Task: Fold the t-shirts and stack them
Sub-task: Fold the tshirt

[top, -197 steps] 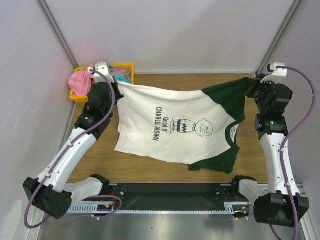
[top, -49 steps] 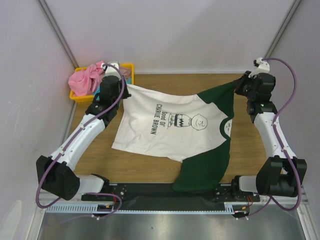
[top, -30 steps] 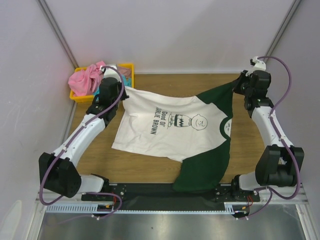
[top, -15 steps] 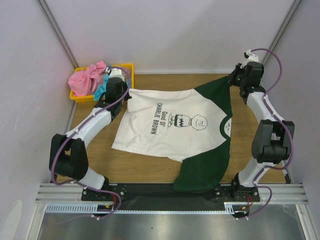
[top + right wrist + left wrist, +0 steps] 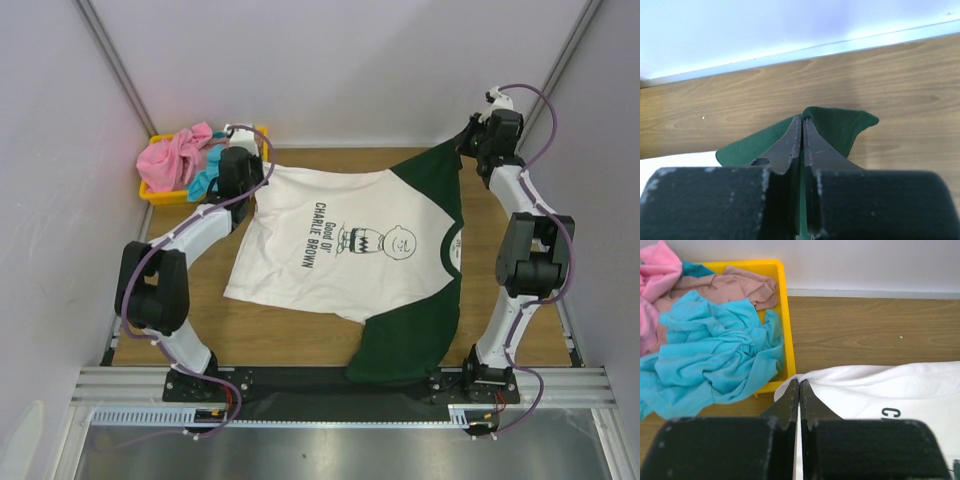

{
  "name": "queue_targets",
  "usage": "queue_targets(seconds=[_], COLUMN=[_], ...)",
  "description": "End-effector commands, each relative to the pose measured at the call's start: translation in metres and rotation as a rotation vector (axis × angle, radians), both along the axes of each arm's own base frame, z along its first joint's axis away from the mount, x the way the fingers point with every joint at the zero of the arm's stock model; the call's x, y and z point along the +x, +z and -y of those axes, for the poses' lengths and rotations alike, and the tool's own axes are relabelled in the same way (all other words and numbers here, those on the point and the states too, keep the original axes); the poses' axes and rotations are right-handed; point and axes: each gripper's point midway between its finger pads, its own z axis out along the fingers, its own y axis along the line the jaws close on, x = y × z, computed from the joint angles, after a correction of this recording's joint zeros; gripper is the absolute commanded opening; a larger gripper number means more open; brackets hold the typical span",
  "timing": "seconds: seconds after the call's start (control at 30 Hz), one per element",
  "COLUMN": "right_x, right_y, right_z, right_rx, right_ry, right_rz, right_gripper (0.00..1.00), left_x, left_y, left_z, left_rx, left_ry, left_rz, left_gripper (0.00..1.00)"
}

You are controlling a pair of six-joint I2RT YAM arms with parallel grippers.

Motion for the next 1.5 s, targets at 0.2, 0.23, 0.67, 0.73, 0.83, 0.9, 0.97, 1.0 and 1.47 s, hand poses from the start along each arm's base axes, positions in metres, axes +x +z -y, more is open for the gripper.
queue_targets(seconds=[0.2, 0.23, 0.67, 0.73, 0.83, 0.9, 0.97, 1.0, 1.47], right_x=[0.044, 0.047, 0.06, 0.052, 0.044, 0.041, 0.038, 0.037, 0.024], right_y=[0.001, 0.001, -0.001, -0.002, -0.003, 0.005, 0.005, 0.005, 0.003], right_z=[0.002, 0.001, -0.014, -0.014, -0.012, -0.008, -0.006, -0.007, -0.017], right_rx=[-0.005, -0.004, -0.01, -0.015, -0.015, -0.01, 0.002, 0.008, 0.067], right_ry=[0.043, 0.049, 0.116, 0.119, 0.12, 0.115, 0.11, 0.111, 0.125], right_rz=[0.05, 0.051, 0.062, 0.063, 0.076, 0.096, 0.097, 0.095, 0.096], right_gripper=[0.0, 0.0, 0.0, 0.0, 0.0, 0.0, 0.0, 0.0, 0.0], left_x=[0.036, 0.037, 0.055, 0.056, 0.056, 0.057, 0.06, 0.061, 0.065], left_y=[0.018, 0.015, 0.008, 0.01, 0.007, 0.005, 0.007, 0.004, -0.008], left_z=[0.012, 0.012, 0.005, 0.006, 0.009, 0.009, 0.006, 0.006, 0.007], left_rx=[0.085, 0.091, 0.078, 0.068, 0.059, 0.051, 0.073, 0.07, -0.008], left_ry=[-0.083, -0.083, -0.089, -0.124, -0.192, -0.212, -0.223, -0.225, -0.273], left_rz=[0.095, 0.084, 0.088, 0.106, 0.119, 0.116, 0.126, 0.119, 0.099], left_gripper=[0.0, 0.0, 0.0, 0.0, 0.0, 0.0, 0.0, 0.0, 0.0])
